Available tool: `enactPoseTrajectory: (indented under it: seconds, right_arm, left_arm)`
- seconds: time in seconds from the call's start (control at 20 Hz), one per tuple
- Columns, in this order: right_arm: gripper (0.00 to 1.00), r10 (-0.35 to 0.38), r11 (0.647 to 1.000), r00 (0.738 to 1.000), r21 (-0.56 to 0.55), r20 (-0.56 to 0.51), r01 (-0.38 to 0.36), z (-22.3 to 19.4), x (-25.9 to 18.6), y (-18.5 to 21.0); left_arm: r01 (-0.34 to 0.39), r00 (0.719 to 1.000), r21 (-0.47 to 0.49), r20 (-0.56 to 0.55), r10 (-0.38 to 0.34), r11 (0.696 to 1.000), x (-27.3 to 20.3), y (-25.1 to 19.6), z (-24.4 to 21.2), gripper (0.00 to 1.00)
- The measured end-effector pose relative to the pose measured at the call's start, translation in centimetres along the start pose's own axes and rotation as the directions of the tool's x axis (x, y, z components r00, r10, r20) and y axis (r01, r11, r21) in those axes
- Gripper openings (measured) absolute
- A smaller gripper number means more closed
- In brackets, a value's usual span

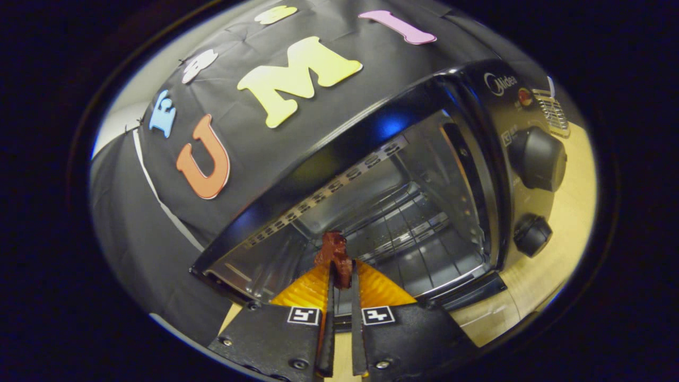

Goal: Open the electric oven with the left hand, put the food in, and close the electric oven.

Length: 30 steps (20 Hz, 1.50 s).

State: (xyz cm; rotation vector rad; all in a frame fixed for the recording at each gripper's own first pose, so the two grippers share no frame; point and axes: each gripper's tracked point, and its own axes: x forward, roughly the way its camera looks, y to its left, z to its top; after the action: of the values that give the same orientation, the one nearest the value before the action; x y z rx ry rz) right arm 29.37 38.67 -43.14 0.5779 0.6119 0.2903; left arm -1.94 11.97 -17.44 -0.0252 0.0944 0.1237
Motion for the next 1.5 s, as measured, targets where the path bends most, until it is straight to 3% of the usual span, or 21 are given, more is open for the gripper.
enactPoseTrajectory:
  seconds: [0.1, 0.25, 0.3, 0.35, 0.4, 0.5, 0.65, 0.85, 1.05, 1.15, 1.3, 1.35, 1.4, 1.5]
  right_arm:
    - [0.22, -0.008, 1.000, 1.000, -0.001, -0.010, 0.008, -0.2, -0.4, -0.2]
    - [0.20, -0.049, 0.997, 0.999, -0.051, 0.019, 0.050, 0.3, -0.9, -1.0]
    - [0.34, -0.068, 0.995, 0.997, -0.077, 0.033, 0.070, 0.6, -1.3, -1.2]
    - [0.29, -0.084, 0.990, 0.995, -0.106, 0.053, 0.090, 1.0, -1.7, -1.4]
    - [0.39, -0.094, 0.985, 0.993, -0.139, 0.076, 0.104, 1.3, -2.4, -1.6]
    - [0.41, -0.105, 0.971, 0.989, -0.204, 0.104, 0.124, 1.6, -3.7, -1.8]
    - [0.42, -0.072, 0.959, 0.995, -0.268, 0.075, 0.090, 0.3, -6.4, -1.0]
    - [0.43, -0.045, 0.953, 0.998, -0.297, 0.054, 0.059, -0.9, -10.5, -0.6]
    - [0.46, 0.058, 0.941, 0.998, -0.336, 0.037, -0.042, -0.8, -15.7, 0.9]
    - [0.54, 0.087, 0.924, 0.993, -0.379, 0.086, -0.048, 0.8, -18.6, 1.1]
    - [0.76, 0.103, 0.898, 0.983, -0.438, 0.155, -0.025, 2.9, -23.3, 0.6]
    - [0.77, 0.114, 0.895, 0.980, -0.446, 0.166, -0.029, 3.7, -24.6, 0.5]
    - [0.90, 0.120, 0.893, 0.979, -0.449, 0.167, -0.033, 4.2, -25.8, 0.4]
    - [1.00, 0.137, 0.885, 0.977, -0.464, 0.164, -0.046, 5.6, -28.2, 0.3]
  left_arm:
    - [0.011, 1.000, 0.010, -0.006, -0.011, 1.000, -0.1, -0.4, -0.3, 0.96]
    - [0.015, 1.000, 0.007, -0.011, -0.015, 1.000, -0.3, -0.4, -0.4, 0.96]
    - [0.019, 1.000, 0.005, -0.015, -0.019, 1.000, -0.4, -0.6, -0.6, 0.96]
    - [0.019, 1.000, 0.005, -0.018, -0.019, 1.000, -0.6, -0.6, -0.5, 0.96]
    - [0.017, 1.000, 0.006, -0.018, -0.017, 1.000, -0.7, -0.5, -0.5, 0.96]
    - [0.014, 1.000, 0.010, -0.025, -0.014, 1.000, -1.0, -0.4, -0.8, 0.96]
    - [-0.012, 0.999, 0.030, -0.036, 0.013, 0.999, -1.8, -0.1, -0.7, 0.96]
    - [0.006, 0.999, 0.008, -0.035, -0.005, 1.000, -3.2, -0.8, 0.0, 0.96]
    - [-0.002, 0.999, 0.022, -0.036, 0.002, 1.000, -4.1, -0.8, 0.1, 0.96]
    - [-0.001, 0.999, 0.032, -0.032, 0.002, 0.999, -4.3, -1.1, 0.1, 0.96]
    - [0.020, 0.998, 0.029, -0.052, -0.018, 0.999, -3.6, -2.1, -0.5, 0.96]
    - [0.024, 0.998, 0.029, -0.058, -0.022, 0.999, -3.3, -2.3, -0.8, 0.96]
    - [0.028, 0.998, 0.027, -0.062, -0.026, 0.999, -2.9, -2.6, -1.0, 0.96]
    - [0.047, 0.996, 0.020, -0.077, -0.046, 0.999, -2.0, -3.6, -1.6, 0.96]
